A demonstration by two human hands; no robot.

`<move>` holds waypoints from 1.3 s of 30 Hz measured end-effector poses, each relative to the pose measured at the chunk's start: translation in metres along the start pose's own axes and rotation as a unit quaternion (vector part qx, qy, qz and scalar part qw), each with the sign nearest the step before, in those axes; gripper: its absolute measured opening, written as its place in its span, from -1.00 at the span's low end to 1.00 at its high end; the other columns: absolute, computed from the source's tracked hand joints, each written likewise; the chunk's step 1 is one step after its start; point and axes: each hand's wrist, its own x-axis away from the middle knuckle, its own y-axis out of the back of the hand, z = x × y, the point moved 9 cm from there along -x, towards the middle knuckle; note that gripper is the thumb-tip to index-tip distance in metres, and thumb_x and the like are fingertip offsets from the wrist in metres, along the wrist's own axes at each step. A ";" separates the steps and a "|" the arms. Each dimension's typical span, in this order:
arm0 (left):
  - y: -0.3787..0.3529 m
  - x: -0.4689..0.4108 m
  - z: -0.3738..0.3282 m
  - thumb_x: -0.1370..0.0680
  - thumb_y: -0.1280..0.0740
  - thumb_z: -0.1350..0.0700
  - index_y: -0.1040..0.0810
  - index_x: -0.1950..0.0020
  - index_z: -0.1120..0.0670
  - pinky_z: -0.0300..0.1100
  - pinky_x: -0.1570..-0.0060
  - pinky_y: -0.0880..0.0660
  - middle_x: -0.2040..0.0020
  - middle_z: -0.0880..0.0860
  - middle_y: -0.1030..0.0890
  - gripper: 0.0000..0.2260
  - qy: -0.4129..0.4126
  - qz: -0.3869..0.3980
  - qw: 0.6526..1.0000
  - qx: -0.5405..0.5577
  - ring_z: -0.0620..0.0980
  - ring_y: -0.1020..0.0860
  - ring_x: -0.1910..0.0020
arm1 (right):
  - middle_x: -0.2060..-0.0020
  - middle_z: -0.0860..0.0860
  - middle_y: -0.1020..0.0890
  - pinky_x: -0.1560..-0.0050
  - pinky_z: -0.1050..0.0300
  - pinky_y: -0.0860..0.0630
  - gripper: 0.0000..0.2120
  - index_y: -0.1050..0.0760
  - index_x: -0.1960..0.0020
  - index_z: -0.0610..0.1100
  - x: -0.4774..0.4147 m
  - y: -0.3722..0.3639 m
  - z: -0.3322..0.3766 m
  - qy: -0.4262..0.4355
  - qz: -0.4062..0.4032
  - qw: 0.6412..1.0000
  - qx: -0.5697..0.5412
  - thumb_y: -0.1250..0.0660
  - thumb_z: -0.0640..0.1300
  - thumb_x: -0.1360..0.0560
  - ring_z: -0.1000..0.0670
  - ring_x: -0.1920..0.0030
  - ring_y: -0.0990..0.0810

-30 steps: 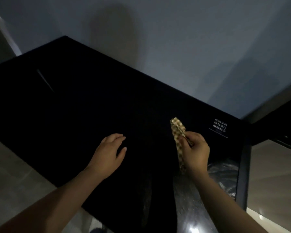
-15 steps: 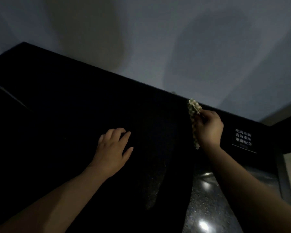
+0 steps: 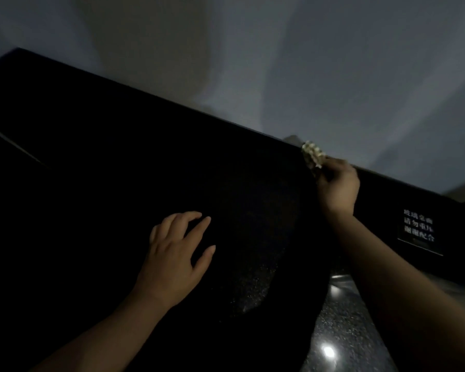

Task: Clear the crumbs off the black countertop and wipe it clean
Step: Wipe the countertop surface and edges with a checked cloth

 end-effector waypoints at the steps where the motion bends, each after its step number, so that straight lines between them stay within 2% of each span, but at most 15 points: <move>1: 0.000 0.000 0.000 -0.53 -0.08 -0.18 -0.42 -0.38 0.03 -0.04 -0.30 -0.24 -0.33 -0.01 -0.40 -0.50 0.002 0.001 1.000 -0.001 0.00 -0.30 -0.33 | 0.03 -0.20 -0.64 -0.06 0.06 -0.46 -0.80 -0.65 -0.01 -0.27 0.011 0.000 0.006 0.026 0.008 0.999 -0.018 -0.34 -0.37 -0.41 -0.23 0.01 -0.58; 7: 0.002 0.000 -0.003 -0.53 -0.07 -0.18 -0.44 -0.37 0.03 -0.07 -0.29 -0.18 -0.31 -0.01 -0.42 -0.49 0.005 0.008 1.000 -0.002 -0.03 -0.29 -0.31 | 0.08 0.00 -0.62 -0.05 0.12 -0.49 -0.83 -0.66 0.04 -0.19 0.053 0.006 0.018 0.057 0.083 0.989 -0.111 -0.41 -0.37 -0.41 -0.05 0.02 -0.57; 10: 0.001 0.000 -0.002 -0.53 -0.08 -0.18 -0.44 -0.37 0.02 -0.06 -0.30 -0.17 -0.31 -0.02 -0.41 -0.50 0.006 0.004 1.000 -0.001 -0.03 -0.28 -0.32 | 0.09 -0.09 -0.65 -0.01 0.17 -0.47 -0.88 -0.66 0.06 -0.22 0.018 0.014 0.012 0.043 0.024 0.995 -0.081 -0.42 -0.30 -0.41 -0.10 0.05 -0.60; 13: 0.000 0.000 -0.001 -0.53 -0.09 -0.18 -0.43 -0.37 0.02 -0.05 -0.30 -0.17 -0.31 -0.02 -0.40 -0.51 0.005 -0.001 1.000 -0.004 -0.01 -0.30 -0.32 | 0.02 -0.16 -0.65 -0.09 0.08 -0.49 -0.83 -0.66 0.00 -0.26 0.004 -0.003 0.007 -0.028 0.035 0.997 -0.059 -0.41 -0.28 -0.42 -0.17 -0.01 -0.60; 15: -0.001 0.000 -0.001 -0.53 -0.10 -0.18 -0.43 -0.37 0.02 -0.04 -0.29 -0.17 -0.31 -0.02 -0.40 -0.52 0.003 -0.001 1.000 -0.007 0.00 -0.31 -0.31 | 0.02 -0.17 -0.65 -0.12 0.03 -0.49 -0.82 -0.65 0.00 -0.27 0.027 -0.011 0.024 0.002 0.049 0.997 -0.064 -0.40 -0.34 -0.40 -0.20 -0.02 -0.59; 17: 0.000 0.000 -0.001 -0.53 -0.10 -0.18 -0.43 -0.37 0.01 -0.04 -0.29 -0.17 -0.31 -0.02 -0.40 -0.52 0.007 0.002 1.000 -0.008 -0.01 -0.30 -0.31 | 0.03 -0.09 -0.64 -0.12 0.12 -0.46 -0.80 -0.66 0.00 -0.21 0.067 -0.012 0.044 0.067 0.081 0.991 -0.087 -0.41 -0.36 -0.39 -0.12 0.00 -0.56; 18: 0.000 0.000 -0.001 -0.53 -0.09 -0.18 -0.43 -0.37 0.01 -0.04 -0.29 -0.17 -0.31 -0.02 -0.40 -0.52 0.008 0.002 1.000 -0.007 -0.01 -0.29 -0.31 | 0.04 -0.04 -0.63 -0.13 0.25 -0.42 -0.77 -0.66 -0.01 -0.18 0.088 -0.011 0.050 0.086 0.098 0.986 -0.101 -0.41 -0.36 -0.39 -0.06 0.00 -0.54; 19: 0.001 0.000 -0.001 -0.53 -0.09 -0.18 -0.43 -0.37 0.01 -0.04 -0.29 -0.17 -0.31 -0.01 -0.40 -0.52 0.008 0.002 1.000 -0.006 0.00 -0.29 -0.31 | 0.04 0.01 -0.62 -0.13 0.37 -0.36 -0.75 -0.66 -0.03 -0.15 0.106 -0.008 0.054 0.094 0.112 0.983 -0.113 -0.42 -0.36 -0.39 -0.01 -0.01 -0.52; 21: 0.001 0.000 -0.002 -0.53 -0.09 -0.18 -0.44 -0.36 0.02 -0.02 -0.29 -0.19 -0.30 -0.01 -0.41 -0.52 0.006 0.001 1.000 -0.004 0.00 -0.29 -0.31 | 0.04 0.07 -0.61 -0.16 0.44 -0.31 -0.72 -0.66 -0.04 -0.11 0.132 -0.002 0.054 0.087 0.135 0.978 -0.132 -0.43 -0.36 -0.39 0.07 -0.03 -0.50; 23: 0.002 0.000 -0.001 -0.53 -0.09 -0.17 -0.44 -0.36 0.02 0.02 -0.28 -0.24 -0.30 0.00 -0.41 -0.52 0.005 0.002 1.000 0.000 0.01 -0.30 -0.30 | 0.05 0.11 -0.61 -0.14 0.37 -0.37 -0.72 -0.66 -0.02 -0.10 0.138 0.006 0.052 0.071 0.137 0.977 -0.145 -0.43 -0.37 -0.38 0.09 -0.03 -0.51; 28: 0.001 -0.001 -0.001 -0.53 -0.08 -0.18 -0.44 -0.36 0.02 -0.03 -0.29 -0.18 -0.30 0.00 -0.41 -0.51 0.001 0.002 1.000 -0.008 0.01 -0.29 -0.30 | 0.00 -0.04 -0.65 -0.04 0.26 -0.38 -0.80 -0.66 -0.04 -0.18 0.074 0.025 0.037 0.032 0.027 0.994 -0.103 -0.43 -0.30 -0.42 -0.07 -0.03 -0.55; 31: 0.001 0.000 -0.001 -0.53 -0.08 -0.18 -0.43 -0.37 0.01 -0.05 -0.30 -0.14 -0.31 -0.01 -0.40 -0.51 0.002 -0.003 1.000 -0.009 -0.01 -0.27 -0.31 | -0.05 -0.04 -0.63 -0.03 0.29 -0.34 -0.80 -0.65 -0.08 -0.17 0.053 0.004 0.028 -0.006 0.058 0.997 -0.049 -0.41 -0.19 -0.47 -0.09 -0.09 -0.52; 33: 0.001 0.000 -0.001 -0.53 -0.07 -0.19 -0.43 -0.37 0.01 -0.05 -0.30 -0.13 -0.31 -0.01 -0.39 -0.51 0.004 -0.005 1.000 -0.010 -0.02 -0.25 -0.31 | -0.04 -0.05 -0.63 -0.01 0.29 -0.33 -0.81 -0.65 -0.07 -0.18 0.059 -0.001 0.027 -0.013 0.054 0.998 -0.040 -0.40 -0.22 -0.47 -0.10 -0.08 -0.52; 35: 0.000 0.000 0.000 -0.53 -0.07 -0.19 -0.43 -0.37 0.01 -0.04 -0.30 -0.14 -0.32 -0.01 -0.39 -0.50 0.003 -0.005 1.000 -0.010 -0.01 -0.25 -0.32 | -0.01 -0.05 -0.63 0.02 0.32 -0.32 -0.83 -0.66 -0.02 -0.18 0.074 0.000 0.034 0.010 0.054 0.997 -0.057 -0.41 -0.27 -0.44 -0.08 -0.04 -0.54; 39: 0.000 0.000 0.000 -0.53 -0.07 -0.19 -0.43 -0.36 0.01 0.01 -0.31 -0.19 -0.32 0.00 -0.40 -0.50 0.002 -0.005 1.000 -0.003 0.02 -0.27 -0.32 | 0.02 0.04 -0.62 -0.01 0.32 -0.39 -0.78 -0.66 -0.02 -0.12 0.110 -0.002 0.049 0.085 0.158 0.979 -0.091 -0.45 -0.29 -0.40 0.03 0.00 -0.52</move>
